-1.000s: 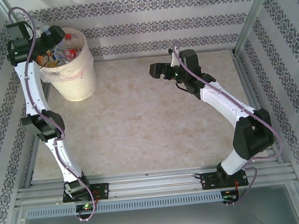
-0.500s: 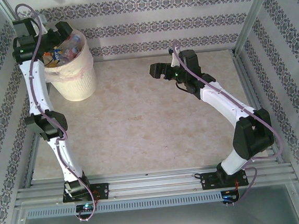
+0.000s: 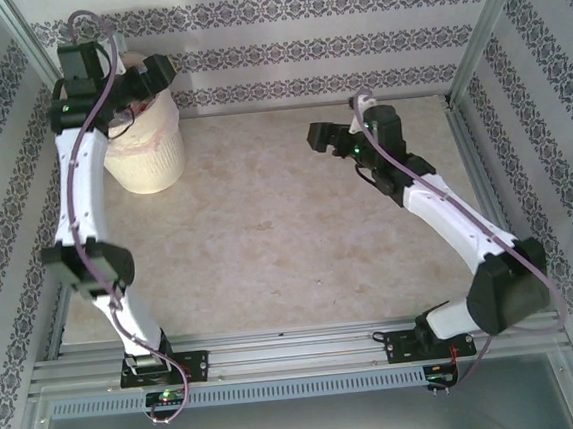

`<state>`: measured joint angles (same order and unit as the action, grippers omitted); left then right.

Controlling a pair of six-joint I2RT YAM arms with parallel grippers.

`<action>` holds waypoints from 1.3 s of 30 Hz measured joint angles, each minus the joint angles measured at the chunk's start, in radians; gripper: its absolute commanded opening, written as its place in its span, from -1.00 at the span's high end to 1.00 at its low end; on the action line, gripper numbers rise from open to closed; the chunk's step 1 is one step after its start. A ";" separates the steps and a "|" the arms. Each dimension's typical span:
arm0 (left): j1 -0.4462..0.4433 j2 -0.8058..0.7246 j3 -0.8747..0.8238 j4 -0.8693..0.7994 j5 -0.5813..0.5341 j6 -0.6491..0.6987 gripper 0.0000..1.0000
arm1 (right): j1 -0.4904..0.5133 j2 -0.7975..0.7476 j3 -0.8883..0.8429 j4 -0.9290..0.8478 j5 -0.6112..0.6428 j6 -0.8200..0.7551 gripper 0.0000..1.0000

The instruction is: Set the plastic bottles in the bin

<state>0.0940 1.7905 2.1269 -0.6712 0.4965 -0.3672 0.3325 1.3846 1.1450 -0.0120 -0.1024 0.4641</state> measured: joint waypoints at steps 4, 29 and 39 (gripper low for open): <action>-0.003 -0.301 -0.329 0.159 -0.077 -0.003 -1.00 | -0.062 -0.116 -0.113 0.026 0.092 0.001 -0.96; -0.003 -0.666 -1.595 0.723 -0.781 0.029 -0.99 | -0.377 -0.015 -0.621 0.351 0.306 -0.258 -0.96; -0.003 -0.486 -1.648 0.981 -0.662 0.137 -0.99 | -0.343 0.126 -0.801 0.828 0.127 -0.383 -0.96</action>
<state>0.0906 1.3045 0.4786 0.3099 -0.1658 -0.2302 -0.0109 1.5108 0.3439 0.8158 0.0250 0.0811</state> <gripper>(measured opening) 0.997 0.980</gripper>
